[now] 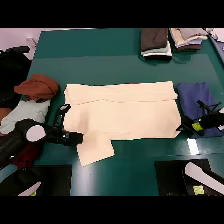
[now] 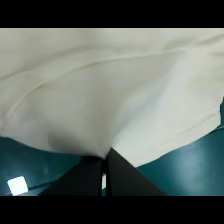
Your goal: Fold the shirts.
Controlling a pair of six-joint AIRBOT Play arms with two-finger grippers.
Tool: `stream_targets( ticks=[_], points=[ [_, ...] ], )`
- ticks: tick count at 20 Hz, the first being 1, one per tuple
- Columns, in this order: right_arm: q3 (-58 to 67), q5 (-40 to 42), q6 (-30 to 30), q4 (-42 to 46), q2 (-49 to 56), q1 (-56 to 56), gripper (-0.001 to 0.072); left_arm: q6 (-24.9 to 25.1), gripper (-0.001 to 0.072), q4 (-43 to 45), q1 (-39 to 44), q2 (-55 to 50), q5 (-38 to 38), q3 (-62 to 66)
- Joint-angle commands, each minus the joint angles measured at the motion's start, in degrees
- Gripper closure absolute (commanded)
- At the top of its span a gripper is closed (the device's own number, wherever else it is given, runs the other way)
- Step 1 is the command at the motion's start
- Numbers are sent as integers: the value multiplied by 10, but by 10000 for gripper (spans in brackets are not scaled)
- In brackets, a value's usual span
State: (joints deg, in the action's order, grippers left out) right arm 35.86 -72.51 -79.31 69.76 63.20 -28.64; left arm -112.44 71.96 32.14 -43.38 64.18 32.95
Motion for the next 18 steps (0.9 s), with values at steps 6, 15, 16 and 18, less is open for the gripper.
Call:
stream_targets(
  ticks=[6,15,16,18],
  points=[
    [73,-146,-2,111,-168,76,692,-71,687,65,0,162,219,18],
    [125,-67,-20,109,-127,146,692,8,688,190,-104,70,51,86],
    [152,-41,-30,108,-95,161,692,26,688,188,-132,52,19,92],
    [216,-21,-44,108,-22,179,693,67,688,174,-181,0,-37,111]
  ],
)
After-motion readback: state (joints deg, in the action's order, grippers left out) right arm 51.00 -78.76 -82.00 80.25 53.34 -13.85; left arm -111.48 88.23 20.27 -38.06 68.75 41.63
